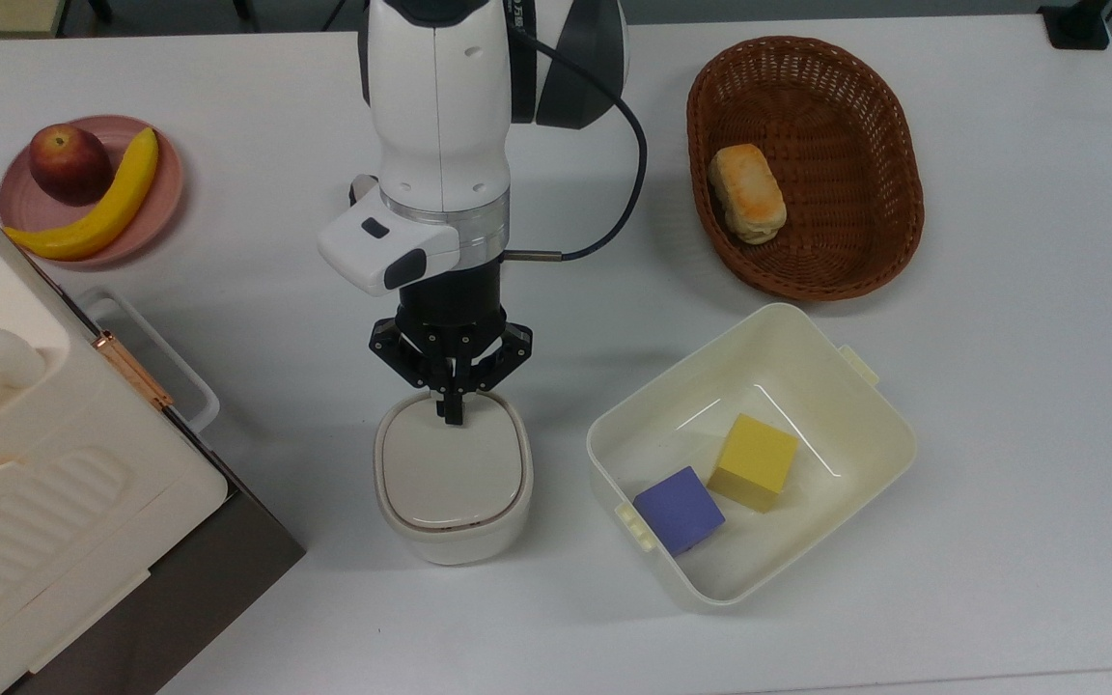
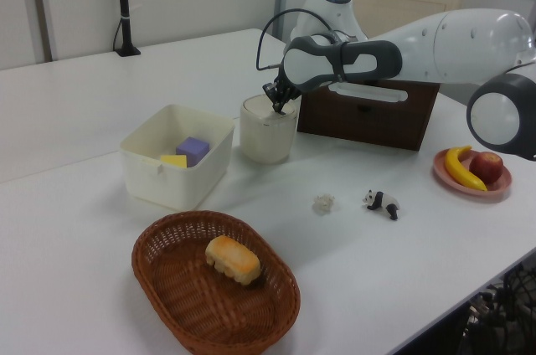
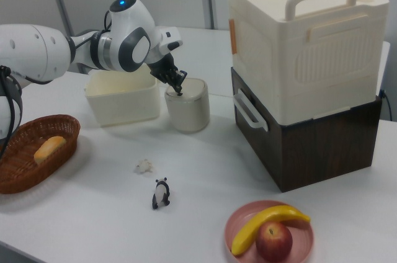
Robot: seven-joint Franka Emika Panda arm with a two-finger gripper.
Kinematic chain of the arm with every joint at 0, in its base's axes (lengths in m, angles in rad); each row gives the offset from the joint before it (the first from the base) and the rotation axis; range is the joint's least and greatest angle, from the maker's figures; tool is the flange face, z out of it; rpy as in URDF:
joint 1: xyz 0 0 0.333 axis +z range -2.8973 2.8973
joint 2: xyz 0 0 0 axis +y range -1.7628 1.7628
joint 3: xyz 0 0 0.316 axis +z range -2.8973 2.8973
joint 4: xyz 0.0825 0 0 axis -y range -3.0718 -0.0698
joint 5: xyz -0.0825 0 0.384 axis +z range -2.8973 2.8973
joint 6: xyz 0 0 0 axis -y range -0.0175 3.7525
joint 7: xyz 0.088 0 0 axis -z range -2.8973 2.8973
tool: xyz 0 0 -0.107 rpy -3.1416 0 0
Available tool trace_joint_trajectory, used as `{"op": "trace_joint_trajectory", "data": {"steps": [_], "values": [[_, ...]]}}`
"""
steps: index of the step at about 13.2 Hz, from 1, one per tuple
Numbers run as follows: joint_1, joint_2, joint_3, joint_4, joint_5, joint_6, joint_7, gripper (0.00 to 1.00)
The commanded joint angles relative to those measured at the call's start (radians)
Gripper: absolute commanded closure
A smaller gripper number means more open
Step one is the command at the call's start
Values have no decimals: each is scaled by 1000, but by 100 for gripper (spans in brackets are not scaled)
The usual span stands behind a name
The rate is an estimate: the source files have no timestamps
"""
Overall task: Open the trash can
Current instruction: 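Press the gripper down on the trash can's lid button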
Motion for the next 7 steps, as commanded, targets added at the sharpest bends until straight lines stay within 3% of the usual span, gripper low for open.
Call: {"op": "trace_joint_trajectory", "data": {"steps": [1, 7], "values": [[23, -23, -26, -38, -22, 18, 17, 100], [23, -20, -26, -44, -31, 18, 17, 100]]}}
